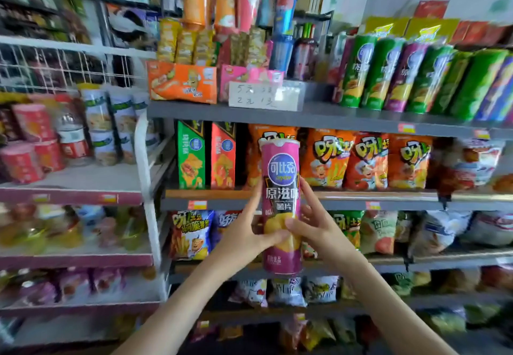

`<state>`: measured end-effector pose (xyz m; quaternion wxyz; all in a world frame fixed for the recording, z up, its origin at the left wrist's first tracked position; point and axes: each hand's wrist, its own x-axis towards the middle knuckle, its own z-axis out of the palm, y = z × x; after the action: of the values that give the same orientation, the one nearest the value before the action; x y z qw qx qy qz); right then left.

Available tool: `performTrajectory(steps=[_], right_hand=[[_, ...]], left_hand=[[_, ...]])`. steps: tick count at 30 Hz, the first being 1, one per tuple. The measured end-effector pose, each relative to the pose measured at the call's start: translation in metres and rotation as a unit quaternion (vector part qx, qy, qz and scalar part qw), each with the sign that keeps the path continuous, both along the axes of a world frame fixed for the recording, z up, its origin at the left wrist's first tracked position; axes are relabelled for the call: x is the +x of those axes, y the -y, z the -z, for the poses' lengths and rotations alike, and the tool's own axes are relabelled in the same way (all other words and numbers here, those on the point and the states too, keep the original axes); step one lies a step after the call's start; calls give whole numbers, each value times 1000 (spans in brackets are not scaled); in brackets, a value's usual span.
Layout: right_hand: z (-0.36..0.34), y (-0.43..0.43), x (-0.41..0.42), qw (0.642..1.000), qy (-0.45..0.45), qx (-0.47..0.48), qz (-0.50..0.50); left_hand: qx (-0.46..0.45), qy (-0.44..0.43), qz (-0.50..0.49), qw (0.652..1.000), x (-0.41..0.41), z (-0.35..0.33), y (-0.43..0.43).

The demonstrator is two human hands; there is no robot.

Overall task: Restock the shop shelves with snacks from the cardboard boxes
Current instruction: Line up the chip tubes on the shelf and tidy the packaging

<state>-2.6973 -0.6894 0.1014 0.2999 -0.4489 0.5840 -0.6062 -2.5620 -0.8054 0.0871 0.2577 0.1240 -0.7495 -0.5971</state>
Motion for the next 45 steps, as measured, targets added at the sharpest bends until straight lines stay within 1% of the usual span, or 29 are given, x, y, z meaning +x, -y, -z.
performTrajectory(steps=[3,9,12,15,17,20,25,27,30,33,36,39,42,45], right_hand=[[-27,-13,-32,1000,-23,-16,6],[-84,-32,-91,992,-107,-50,47],[-114,-43,-128,984,-144,-66,86],[-139,-52,-176,967,-215,-63,124],[-151,-57,-213,952,-257,-63,152],[-163,-60,-271,938,-290,-65,177],[-173,-60,-367,918,-366,-30,152],[-174,-56,-402,913,-382,-10,139],[-176,-46,-443,901,-417,8,120],[-181,-34,-464,888,-449,30,90],[-188,-20,-474,887,-457,32,52],[-192,0,-476,876,-480,33,27],[-193,20,-472,880,-474,33,-3],[-194,40,-466,869,-493,32,-14]], left_hand=[[-18,-30,2,999,-35,-25,-10],[-69,-88,27,993,-98,-79,-16],[-77,-102,17,992,-134,-108,-13],[-87,-114,5,990,-171,-137,-11],[-98,-124,-13,987,-196,-152,-11],[-98,-141,-45,984,-234,-170,-14],[-78,-141,-142,977,-301,-187,-19],[-72,-131,-185,971,-328,-191,-21],[-67,-86,-245,963,-361,-192,-19],[-65,-56,-269,959,-381,-194,-14],[-90,-31,-277,956,-392,-197,-11],[-118,4,-271,955,-397,-196,-5],[-112,33,-289,950,-399,-197,4],[-108,79,-304,943,-401,-200,9]])
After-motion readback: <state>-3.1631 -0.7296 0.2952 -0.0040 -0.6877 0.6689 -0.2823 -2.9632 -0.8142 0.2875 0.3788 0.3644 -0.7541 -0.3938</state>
